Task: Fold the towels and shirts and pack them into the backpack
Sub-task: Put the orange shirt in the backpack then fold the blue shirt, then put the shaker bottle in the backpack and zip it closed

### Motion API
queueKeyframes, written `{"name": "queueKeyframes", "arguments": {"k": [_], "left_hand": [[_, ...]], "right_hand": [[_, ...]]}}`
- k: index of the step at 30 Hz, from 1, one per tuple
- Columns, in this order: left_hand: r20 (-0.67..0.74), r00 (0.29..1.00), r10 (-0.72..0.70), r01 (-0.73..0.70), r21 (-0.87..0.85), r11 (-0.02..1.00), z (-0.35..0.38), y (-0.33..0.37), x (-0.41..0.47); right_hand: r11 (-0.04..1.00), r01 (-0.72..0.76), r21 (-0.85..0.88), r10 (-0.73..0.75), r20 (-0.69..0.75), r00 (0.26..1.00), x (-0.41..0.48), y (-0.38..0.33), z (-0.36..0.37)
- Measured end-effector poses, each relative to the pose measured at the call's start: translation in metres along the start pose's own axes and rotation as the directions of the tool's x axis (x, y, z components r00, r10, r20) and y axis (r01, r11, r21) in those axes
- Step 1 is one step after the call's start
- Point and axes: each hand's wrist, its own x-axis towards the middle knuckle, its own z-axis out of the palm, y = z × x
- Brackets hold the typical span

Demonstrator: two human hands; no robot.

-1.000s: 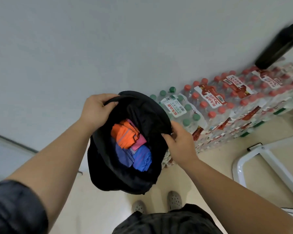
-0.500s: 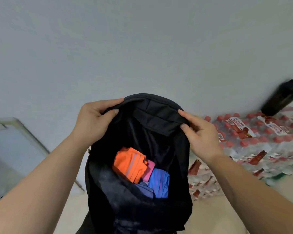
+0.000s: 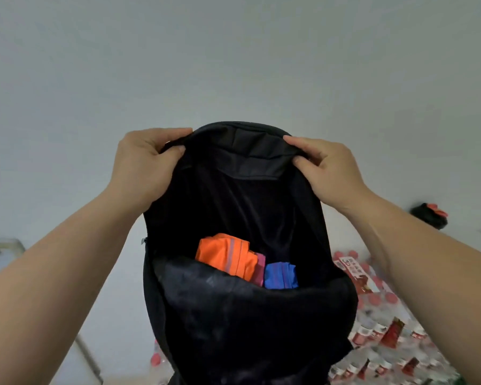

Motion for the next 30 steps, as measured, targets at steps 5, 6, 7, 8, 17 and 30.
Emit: {"name": "queueKeyframes", "arguments": {"k": [5,6,7,8,17,30], "left_hand": [[-0.010,1.000,0.024,-0.024,0.026,0.999,0.045,-0.014,0.027],[-0.008,1.000,0.016,-0.016,0.029,0.999,0.056,-0.023,0.030],[-0.006,1.000,0.008,-0.008,0.033,0.999,0.066,-0.035,0.032],[-0.002,1.000,0.001,-0.001,0.040,0.999,0.076,-0.048,0.035],[0.238,0.967,-0.090,0.024,0.264,0.964,0.153,-0.174,0.021],[0.383,0.801,0.460,-0.589,0.360,0.724,0.257,-0.083,-0.006]], "right_hand": [[0.994,-0.010,-0.108,0.007,-0.026,1.000,0.043,0.028,-0.016],[0.991,-0.025,-0.130,0.022,-0.027,0.999,0.048,0.038,-0.014],[0.988,-0.040,-0.148,0.036,-0.026,0.999,0.054,0.048,-0.011],[0.986,-0.054,-0.159,0.052,-0.021,0.998,0.058,0.059,-0.007],[0.905,-0.218,-0.365,0.271,0.102,0.957,0.024,0.188,0.050],[0.956,-0.184,-0.228,0.238,0.241,0.941,-0.027,0.230,0.005]]}}
